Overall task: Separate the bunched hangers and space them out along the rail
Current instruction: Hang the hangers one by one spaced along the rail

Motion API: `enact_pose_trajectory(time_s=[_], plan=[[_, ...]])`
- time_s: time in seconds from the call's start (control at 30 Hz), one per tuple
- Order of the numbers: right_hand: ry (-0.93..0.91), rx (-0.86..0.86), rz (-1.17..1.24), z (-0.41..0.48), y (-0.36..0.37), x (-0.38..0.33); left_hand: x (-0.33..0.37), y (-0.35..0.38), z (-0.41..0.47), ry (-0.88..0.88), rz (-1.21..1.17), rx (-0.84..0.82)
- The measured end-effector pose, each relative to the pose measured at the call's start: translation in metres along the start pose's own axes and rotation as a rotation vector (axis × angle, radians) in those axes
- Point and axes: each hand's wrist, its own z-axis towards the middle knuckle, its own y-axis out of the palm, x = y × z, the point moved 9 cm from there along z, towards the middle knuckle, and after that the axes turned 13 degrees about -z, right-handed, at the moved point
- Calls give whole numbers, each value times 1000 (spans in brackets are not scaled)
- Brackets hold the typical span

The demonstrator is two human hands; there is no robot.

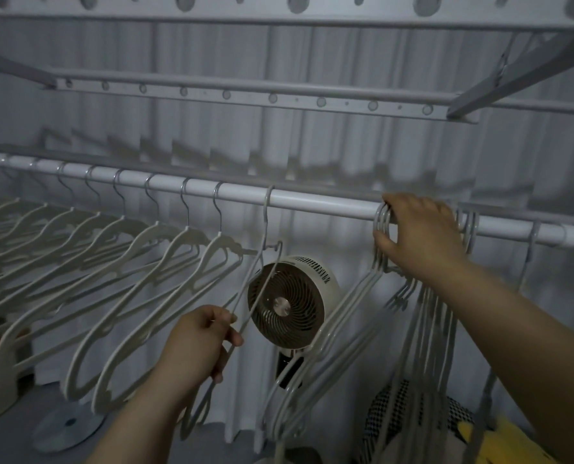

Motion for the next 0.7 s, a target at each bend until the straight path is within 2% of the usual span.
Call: enact_pose_trajectory(time_s=[0.33, 0.4, 0.5, 0.53, 0.6, 0.63, 0.7], plan=[[5, 7, 15, 2, -1, -6, 0, -15, 2, -26, -6, 43], [7, 5, 15, 3, 0, -7, 3, -17, 1, 6, 64, 55], [6, 7, 14, 3, 0, -9, 22, -25, -3, 208, 368, 170], [4, 8, 14, 3, 0, -9, 34, -25, -9, 318, 464, 211], [-3, 7, 8, 3, 1, -10, 63, -15, -28, 577, 506, 245], [-6, 5, 6, 3, 1, -10, 73, -6, -37, 654, 479, 221], [-10, 2, 6, 4, 1, -10, 74, 21, -42, 666, 414, 78]])
